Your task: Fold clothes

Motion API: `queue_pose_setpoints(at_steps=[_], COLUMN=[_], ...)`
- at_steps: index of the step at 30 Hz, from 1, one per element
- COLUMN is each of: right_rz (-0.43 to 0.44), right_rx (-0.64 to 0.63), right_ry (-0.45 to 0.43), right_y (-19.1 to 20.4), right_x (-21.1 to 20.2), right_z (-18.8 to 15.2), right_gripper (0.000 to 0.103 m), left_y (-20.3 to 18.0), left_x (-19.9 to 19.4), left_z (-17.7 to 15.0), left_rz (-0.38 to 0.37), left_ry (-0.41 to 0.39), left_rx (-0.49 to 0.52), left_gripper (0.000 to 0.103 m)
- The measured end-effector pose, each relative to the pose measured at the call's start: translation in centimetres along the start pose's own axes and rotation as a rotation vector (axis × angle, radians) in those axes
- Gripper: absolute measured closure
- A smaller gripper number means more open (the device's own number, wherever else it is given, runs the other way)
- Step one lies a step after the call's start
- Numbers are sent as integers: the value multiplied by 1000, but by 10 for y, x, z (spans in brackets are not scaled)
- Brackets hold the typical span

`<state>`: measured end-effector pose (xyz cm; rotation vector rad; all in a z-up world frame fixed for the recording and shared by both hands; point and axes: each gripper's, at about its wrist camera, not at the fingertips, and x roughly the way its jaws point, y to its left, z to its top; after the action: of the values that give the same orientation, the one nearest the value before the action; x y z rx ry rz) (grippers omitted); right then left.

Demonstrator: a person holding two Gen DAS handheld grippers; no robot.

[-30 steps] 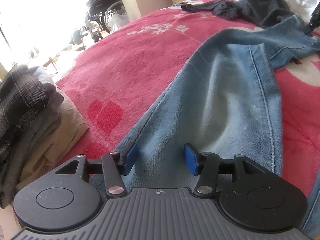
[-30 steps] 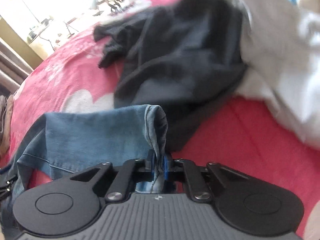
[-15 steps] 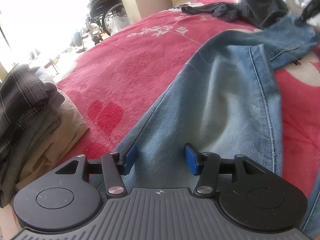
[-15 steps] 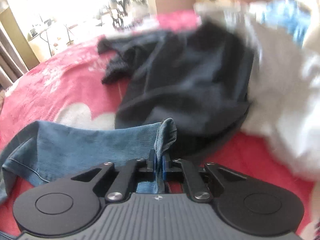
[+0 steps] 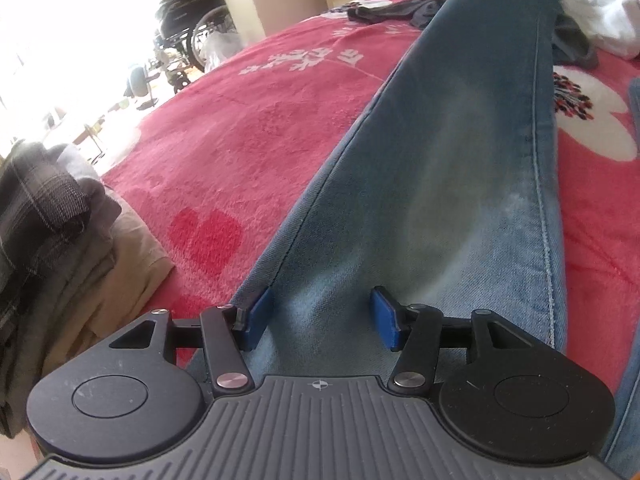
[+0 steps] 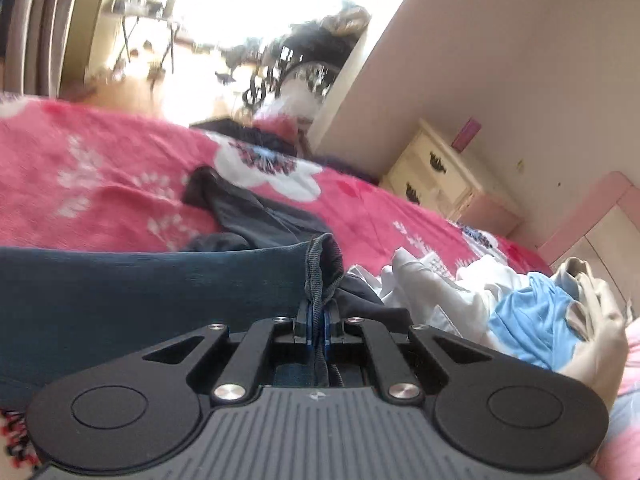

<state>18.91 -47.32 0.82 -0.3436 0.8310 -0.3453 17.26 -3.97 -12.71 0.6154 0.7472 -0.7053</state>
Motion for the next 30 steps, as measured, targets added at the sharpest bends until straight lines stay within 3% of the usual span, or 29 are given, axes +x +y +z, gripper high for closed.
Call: queue_pose_setpoints(at_steps=[7,11,16,19,22,25,27,30], right_rz=[3,-78,-140,-87,32,171,281,366], right_rx=[-74,-12,288,457,552,514,432,287], right_ry=[135,189,174,104,32,-9,-2,19], right_y=[24,17,-41,-70,-85,-83,-73,-51], right_x=[60,87,84,54,10,-32,-54,-86], right_z=[-9,-22,-36,-50,-67,-84,-92,-105], right_gripper=[96,93,92,90,90,87,81,80], left_y=[5,7,9,12,16,19,21,25], left_x=[2,5,4,-1,-14,-38,-61,-102], left_z=[2,2,3,4,4,1,-1,-8], left_rz=[-35,-38,-42,-45,-41,-29,-9,-2], left_ry=[13,14,19,31,30,14,-8,-47], left_rx=[13,4,-28,-76,-120,-141,-156,-211], left_gripper=[48,47,47,47,47,47,47,47])
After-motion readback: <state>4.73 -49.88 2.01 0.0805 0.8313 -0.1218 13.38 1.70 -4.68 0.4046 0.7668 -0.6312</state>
